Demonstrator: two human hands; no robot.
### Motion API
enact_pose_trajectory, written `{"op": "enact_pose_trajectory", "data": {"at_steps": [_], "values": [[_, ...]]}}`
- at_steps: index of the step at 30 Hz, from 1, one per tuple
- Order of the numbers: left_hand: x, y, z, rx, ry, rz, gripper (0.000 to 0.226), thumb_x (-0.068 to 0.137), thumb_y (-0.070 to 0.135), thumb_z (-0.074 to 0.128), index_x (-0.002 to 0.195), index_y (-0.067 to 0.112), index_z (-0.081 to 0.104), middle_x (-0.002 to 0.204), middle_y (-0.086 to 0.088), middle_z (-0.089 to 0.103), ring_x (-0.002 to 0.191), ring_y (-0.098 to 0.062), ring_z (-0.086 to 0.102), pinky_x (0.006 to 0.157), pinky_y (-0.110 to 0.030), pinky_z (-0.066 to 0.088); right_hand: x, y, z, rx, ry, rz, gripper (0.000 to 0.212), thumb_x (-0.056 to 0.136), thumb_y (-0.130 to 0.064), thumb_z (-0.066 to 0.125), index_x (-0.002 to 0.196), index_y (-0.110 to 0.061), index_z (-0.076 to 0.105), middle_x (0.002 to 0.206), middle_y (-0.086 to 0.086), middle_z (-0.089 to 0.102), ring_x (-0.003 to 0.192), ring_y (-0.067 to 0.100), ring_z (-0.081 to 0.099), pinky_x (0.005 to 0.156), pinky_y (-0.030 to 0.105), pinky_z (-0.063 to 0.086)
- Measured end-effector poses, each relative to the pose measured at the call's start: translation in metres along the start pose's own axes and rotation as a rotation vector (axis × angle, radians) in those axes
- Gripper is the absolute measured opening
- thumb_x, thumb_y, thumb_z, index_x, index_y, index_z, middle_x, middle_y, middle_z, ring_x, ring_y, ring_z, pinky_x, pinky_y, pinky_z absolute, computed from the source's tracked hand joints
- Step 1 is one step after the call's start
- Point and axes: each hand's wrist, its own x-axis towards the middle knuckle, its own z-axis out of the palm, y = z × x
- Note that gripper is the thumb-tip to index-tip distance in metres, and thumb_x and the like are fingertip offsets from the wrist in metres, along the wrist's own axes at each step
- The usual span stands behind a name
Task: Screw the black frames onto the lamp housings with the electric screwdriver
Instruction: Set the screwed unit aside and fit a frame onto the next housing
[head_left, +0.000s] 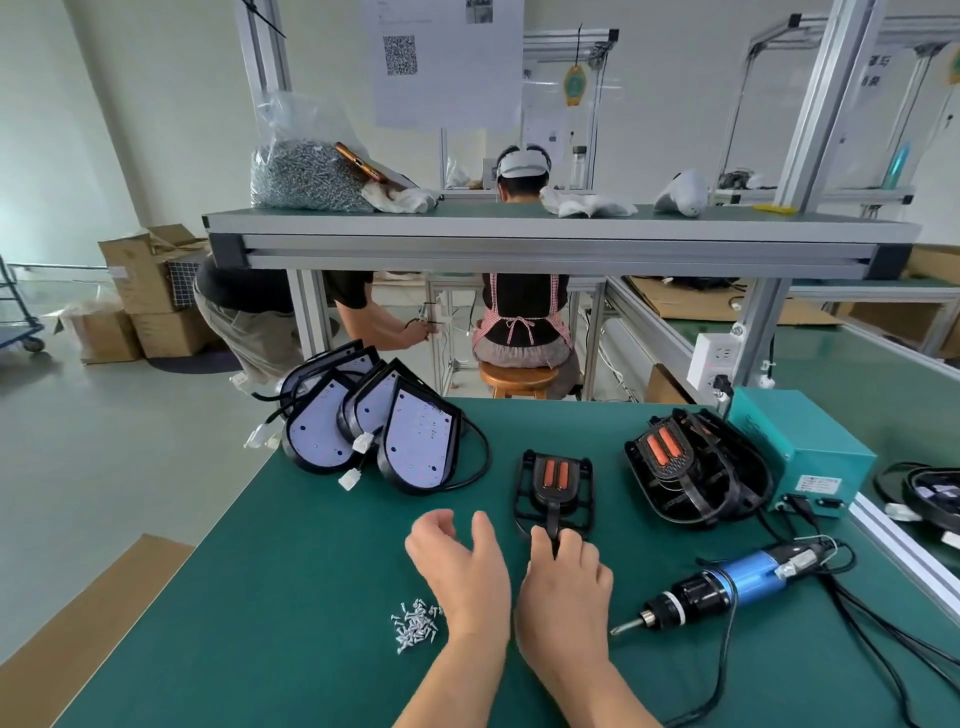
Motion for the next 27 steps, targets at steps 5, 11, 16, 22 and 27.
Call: {"op": "enact_pose_trajectory", "data": {"at_steps": [5,11,16,22,27], "values": [[0.064,0.017,-0.011,0.081,0.117,-0.164,0.055,0.088,0.014,0.073,0.134,0.003,0.045,0.136,-0.016,0.040,0.126,-0.035,0.043,0.102,-0.053,0.044,0.000,-0.002,0.002,-0.035,0.004,-0.008,0.063,0.091,-0.016,0.049,0.153,-0.020,0.037,0.137,0.005,0.045,0.123,0.027,0.044,0.104,0.041,0.034],[0.108,0.020,-0.013,0.098,0.117,-0.238,0.068,0.087,0.022,0.076,0.141,0.004,0.040,0.143,-0.016,0.037,0.121,-0.038,0.050,0.100,-0.054,0.048,-0.002,-0.004,-0.001,-0.066,0.029,-0.012,0.066,0.076,-0.012,0.068,0.141,-0.013,0.056,0.124,0.009,0.058,0.111,0.030,0.056,0.094,0.045,0.044],[0.117,0.017,-0.003,0.021,0.065,-0.334,0.061,0.090,0.023,0.068,0.142,0.009,0.038,0.121,-0.010,0.052,0.093,-0.027,0.054,0.083,-0.046,0.052,-0.003,-0.003,0.000,-0.060,0.184,-0.051,0.070,0.035,-0.002,0.088,0.104,-0.005,0.078,0.087,0.012,0.065,0.073,0.032,0.063,0.062,0.046,0.054],[0.125,0.012,0.007,-0.099,0.053,-0.366,0.054,0.093,0.018,0.063,0.141,0.016,0.038,0.090,0.004,0.052,0.073,-0.013,0.049,0.060,-0.030,0.040,-0.003,-0.004,0.000,-0.027,0.197,-0.052,0.069,0.035,0.001,0.087,0.104,-0.004,0.078,0.087,0.011,0.066,0.074,0.032,0.065,0.062,0.046,0.055],[0.140,0.017,0.002,0.025,0.104,-0.268,0.064,0.094,0.015,0.064,0.137,0.035,0.023,0.108,-0.010,0.055,0.077,-0.023,0.056,0.075,-0.043,0.051,-0.001,-0.004,-0.001,-0.001,0.204,-0.037,0.066,0.035,0.000,0.090,0.100,-0.004,0.079,0.085,0.013,0.067,0.072,0.034,0.066,0.061,0.048,0.055]]}}
